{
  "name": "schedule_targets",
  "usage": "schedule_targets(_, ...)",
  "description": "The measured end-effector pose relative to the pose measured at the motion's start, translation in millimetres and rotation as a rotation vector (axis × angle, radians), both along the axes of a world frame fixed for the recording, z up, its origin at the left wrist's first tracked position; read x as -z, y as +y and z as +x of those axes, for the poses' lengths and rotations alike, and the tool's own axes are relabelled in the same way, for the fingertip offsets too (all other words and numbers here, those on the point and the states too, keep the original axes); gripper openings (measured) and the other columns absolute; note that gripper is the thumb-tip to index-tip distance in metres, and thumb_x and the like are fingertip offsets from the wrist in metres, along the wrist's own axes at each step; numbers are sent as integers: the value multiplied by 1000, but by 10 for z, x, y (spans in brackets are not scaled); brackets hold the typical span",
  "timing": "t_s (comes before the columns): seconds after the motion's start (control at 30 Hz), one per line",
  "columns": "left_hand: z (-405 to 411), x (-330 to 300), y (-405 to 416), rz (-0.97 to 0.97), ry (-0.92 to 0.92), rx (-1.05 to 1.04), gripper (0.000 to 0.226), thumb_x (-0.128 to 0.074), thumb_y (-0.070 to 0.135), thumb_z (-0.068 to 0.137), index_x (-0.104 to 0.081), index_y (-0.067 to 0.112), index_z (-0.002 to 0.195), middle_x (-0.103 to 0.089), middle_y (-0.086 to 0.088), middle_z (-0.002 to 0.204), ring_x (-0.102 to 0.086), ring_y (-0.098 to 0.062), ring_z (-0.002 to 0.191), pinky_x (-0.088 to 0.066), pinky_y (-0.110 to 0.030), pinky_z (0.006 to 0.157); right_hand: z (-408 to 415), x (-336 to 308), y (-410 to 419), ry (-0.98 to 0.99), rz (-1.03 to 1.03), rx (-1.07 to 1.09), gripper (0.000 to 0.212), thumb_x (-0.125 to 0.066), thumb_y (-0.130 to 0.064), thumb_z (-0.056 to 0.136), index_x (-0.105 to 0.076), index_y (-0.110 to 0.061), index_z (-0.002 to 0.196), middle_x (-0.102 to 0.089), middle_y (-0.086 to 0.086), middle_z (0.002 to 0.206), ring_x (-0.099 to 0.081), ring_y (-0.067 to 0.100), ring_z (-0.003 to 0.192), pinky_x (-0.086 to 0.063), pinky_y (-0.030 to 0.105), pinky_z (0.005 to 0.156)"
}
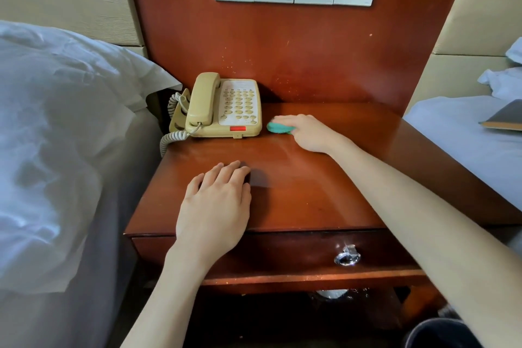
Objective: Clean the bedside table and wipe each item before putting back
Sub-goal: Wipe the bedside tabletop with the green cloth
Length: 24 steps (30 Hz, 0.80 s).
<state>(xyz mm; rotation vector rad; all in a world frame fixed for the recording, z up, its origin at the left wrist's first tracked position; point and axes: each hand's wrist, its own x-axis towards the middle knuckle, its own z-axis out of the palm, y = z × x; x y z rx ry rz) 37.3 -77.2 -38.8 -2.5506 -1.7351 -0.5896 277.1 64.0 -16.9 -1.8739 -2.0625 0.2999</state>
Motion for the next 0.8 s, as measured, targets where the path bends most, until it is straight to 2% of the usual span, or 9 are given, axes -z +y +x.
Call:
schedule_targets(0.1, -2, 0, -9, 3, -3, 0, 43, -23, 36, 102, -34, 34, 143, -30, 15, 154, -21, -9, 144, -16, -32, 116, -136, -38, 237, -42, 48, 56, 61, -30, -3, 93, -38, -37, 143, -36, -2, 152, -33, 25, 138, -24, 47, 115)
schedule_targets(0.5, -16, 13, 15, 8, 13, -12, 46, -17, 41, 99, -31, 39, 143, -28, 20, 153, -19, -6, 144, -14, -28, 115, -155, -95, 767, -67, 48, 220, 57, -33, -10, 93, -34, -32, 146, -39, 7, 149, -40, 35, 132, -31, 45, 108)
schedule_targets(0.8, -36, 6, 23, -9, 7, -24, 47, -17, 43, 97, -32, 43, 141, -27, 25, 151, -18, -2, 143, -15, -26, 114, 451, -108, 651, -69, 76, 393, 47, -33, -13, 101, -31, -23, 148, -40, 8, 148, -43, 30, 131, -35, 45, 107)
